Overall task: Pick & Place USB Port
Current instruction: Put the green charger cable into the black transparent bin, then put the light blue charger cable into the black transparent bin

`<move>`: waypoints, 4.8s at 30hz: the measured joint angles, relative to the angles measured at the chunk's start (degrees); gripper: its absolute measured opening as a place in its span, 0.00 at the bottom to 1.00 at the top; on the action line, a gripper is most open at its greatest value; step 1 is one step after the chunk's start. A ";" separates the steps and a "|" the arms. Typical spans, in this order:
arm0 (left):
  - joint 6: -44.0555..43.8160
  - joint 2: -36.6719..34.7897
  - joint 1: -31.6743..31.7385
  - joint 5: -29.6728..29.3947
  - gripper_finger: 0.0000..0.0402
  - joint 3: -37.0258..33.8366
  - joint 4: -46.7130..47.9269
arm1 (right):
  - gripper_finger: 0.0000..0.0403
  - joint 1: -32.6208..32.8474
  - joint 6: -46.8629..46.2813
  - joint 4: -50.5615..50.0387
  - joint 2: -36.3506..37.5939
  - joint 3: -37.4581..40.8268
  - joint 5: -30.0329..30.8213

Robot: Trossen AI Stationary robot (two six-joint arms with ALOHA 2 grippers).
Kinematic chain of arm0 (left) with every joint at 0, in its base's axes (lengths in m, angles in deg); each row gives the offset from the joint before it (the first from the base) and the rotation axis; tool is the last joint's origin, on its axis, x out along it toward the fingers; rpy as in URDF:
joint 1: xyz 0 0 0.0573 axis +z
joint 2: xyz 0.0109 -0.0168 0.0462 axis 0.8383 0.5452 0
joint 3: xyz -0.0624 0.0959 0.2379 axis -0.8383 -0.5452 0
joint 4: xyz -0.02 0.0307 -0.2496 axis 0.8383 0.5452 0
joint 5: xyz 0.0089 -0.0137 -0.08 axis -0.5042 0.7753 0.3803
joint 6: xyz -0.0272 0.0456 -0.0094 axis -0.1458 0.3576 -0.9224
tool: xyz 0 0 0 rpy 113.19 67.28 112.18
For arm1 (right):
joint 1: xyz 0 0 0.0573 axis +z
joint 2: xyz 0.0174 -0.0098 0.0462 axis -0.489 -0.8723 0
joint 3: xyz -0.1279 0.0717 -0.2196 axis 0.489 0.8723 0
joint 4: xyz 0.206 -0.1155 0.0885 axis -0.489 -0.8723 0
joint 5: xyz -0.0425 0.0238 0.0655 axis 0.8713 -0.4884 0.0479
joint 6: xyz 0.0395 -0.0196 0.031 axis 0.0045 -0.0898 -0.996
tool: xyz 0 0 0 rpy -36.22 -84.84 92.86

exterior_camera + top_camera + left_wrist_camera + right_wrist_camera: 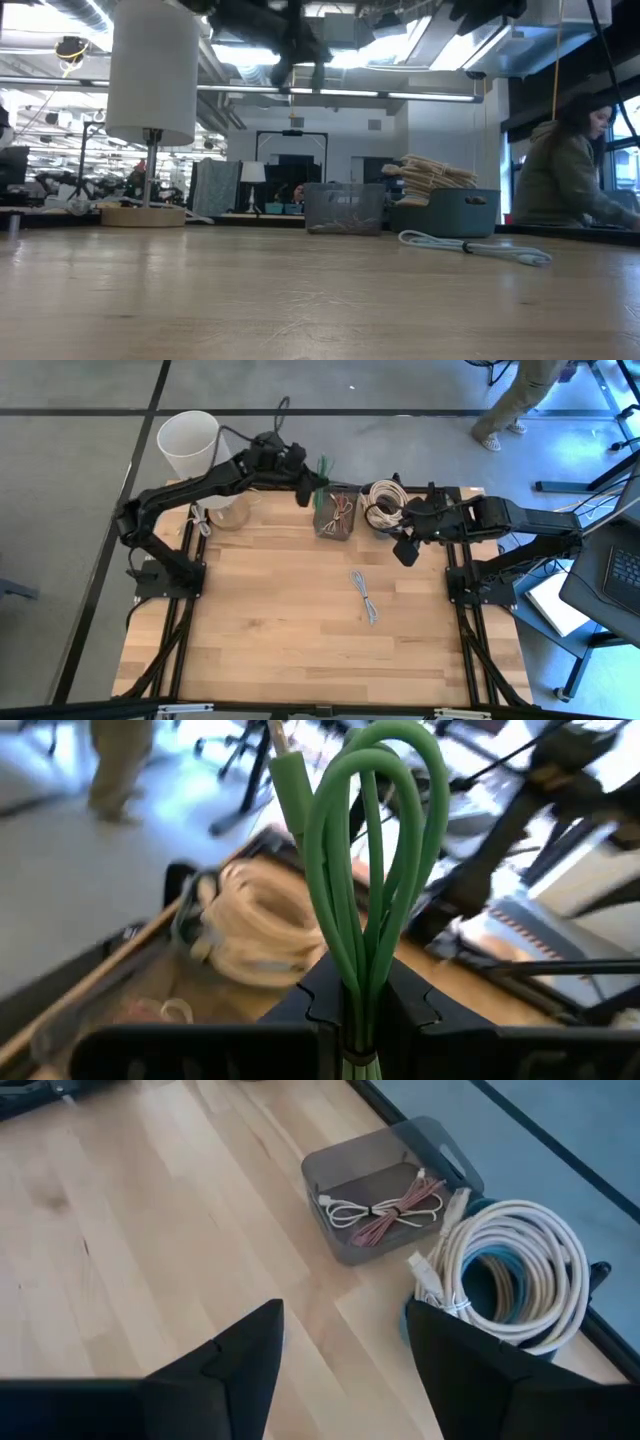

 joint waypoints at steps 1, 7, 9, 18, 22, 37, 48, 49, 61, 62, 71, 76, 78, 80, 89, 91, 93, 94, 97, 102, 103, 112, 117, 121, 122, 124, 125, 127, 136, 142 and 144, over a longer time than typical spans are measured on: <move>-0.12 1.42 0.03 -0.49 0.05 0.28 0.46 | 0.54 0.00 0.36 0.22 0.00 0.00 -0.01; -0.23 10.31 0.01 -1.78 0.05 4.63 5.21 | 0.54 0.00 -0.70 0.24 0.00 0.02 -0.08; -0.17 12.99 0.01 -2.39 0.05 6.39 6.67 | 0.54 0.00 -0.74 0.25 0.00 0.02 -0.15; -1.53 21.56 1.95 -5.12 0.05 11.60 8.56 | 0.54 0.00 -2.47 0.24 -0.02 0.04 -0.71; -3.09 24.34 3.09 -6.02 0.05 12.57 10.23 | 0.54 0.00 -2.52 0.24 -0.02 0.04 -0.71; -7.90 32.38 2.34 -4.41 0.05 12.55 11.82 | 0.54 0.00 -2.24 0.26 -0.04 0.04 -0.91; -15.97 33.29 4.22 -5.86 0.05 12.57 12.64 | 0.54 0.01 -2.23 0.26 -0.04 0.04 -1.33; -16.34 33.73 4.30 -5.62 0.05 12.57 12.69 | 0.54 0.03 -2.23 0.26 -0.04 0.04 -1.34; -17.41 37.66 3.35 -2.74 0.05 12.57 10.47 | 0.54 0.31 -2.42 0.26 -0.04 0.07 -3.31; -17.22 37.66 3.43 -2.74 0.05 12.57 10.52 | 0.54 0.31 -2.45 0.26 -0.04 0.07 -3.29; -14.57 37.66 3.46 -2.11 0.21 16.23 10.64 | 0.54 0.31 -2.42 0.26 -0.04 0.07 -3.32; -13.67 37.61 3.51 -2.11 0.30 18.72 11.34 | 0.54 0.31 -2.44 0.26 -0.04 0.07 -3.92; -13.63 37.61 3.51 -2.04 0.33 18.99 11.67 | 0.54 0.31 -2.42 0.26 -0.04 0.07 -4.19; -13.57 37.60 3.51 -1.14 0.36 19.18 11.93 | 0.54 0.31 -2.42 0.26 -0.04 0.07 -4.24; -13.52 37.57 3.46 0.18 0.45 19.17 14.47 | 0.54 0.31 -2.23 0.24 -0.04 0.07 -4.34; -13.51 37.57 3.44 1.29 0.45 19.17 14.42 | 0.54 0.31 -2.23 0.24 -0.04 0.07 -4.34; -13.32 37.48 3.42 1.51 0.45 19.18 14.44 | 0.54 0.31 -2.23 0.23 -0.04 0.07 -4.33; -13.01 37.28 3.44 1.57 0.45 19.20 14.64 | 0.54 0.31 -2.23 0.22 -0.04 0.07 -4.34; -12.45 36.11 3.33 1.39 0.45 19.30 13.91 | 0.54 0.31 -2.21 0.20 -0.04 0.07 -4.32; -10.06 32.52 3.45 0.17 0.46 19.34 13.77 | 0.54 0.31 -1.97 0.06 -0.04 0.07 -4.30; -9.67 31.60 3.50 -0.03 0.46 19.34 13.81 | 0.54 0.30 -1.84 0.09 -0.04 0.07 -4.30; -3.15 16.89 2.36 0.91 0.46 19.39 14.58 | 0.54 0.30 -0.48 0.24 -0.04 0.07 -4.30; 0.63 6.68 -0.94 0.81 0.46 19.41 14.71 | 0.54 0.28 -0.23 0.56 -0.04 0.07 -4.24; 3.07 0.30 -5.43 0.87 0.46 19.41 14.70 | 0.54 0.09 0.81 3.42 -0.04 0.07 -4.12; 3.63 -1.01 -6.63 0.89 0.46 19.41 14.80 | 0.54 0.09 0.82 4.23 -0.04 0.07 -4.14; 4.70 -3.32 -9.10 0.90 0.46 19.41 14.97 | 0.54 0.09 0.40 5.77 -0.04 0.07 -4.15; 5.19 -4.34 -10.24 0.89 0.46 19.41 15.62 | 0.54 0.09 -0.43 6.01 -0.04 0.07 -4.29; 5.83 -6.05 -12.61 0.88 0.46 19.41 17.59 | 0.54 0.09 -1.93 5.68 -0.22 0.07 -6.12; 6.02 -9.77 -20.22 0.66 0.45 19.43 28.08 | 0.54 4.02 -9.74 5.39 -0.92 6.90 -16.88; 5.97 -9.75 -21.94 -9.55 0.45 19.43 38.67 | 0.54 5.53 -20.39 9.76 -0.94 17.94 -17.85; 5.85 -9.73 -22.00 -13.76 0.45 19.43 41.69 | 0.54 5.51 -24.18 14.51 -0.94 21.76 -17.92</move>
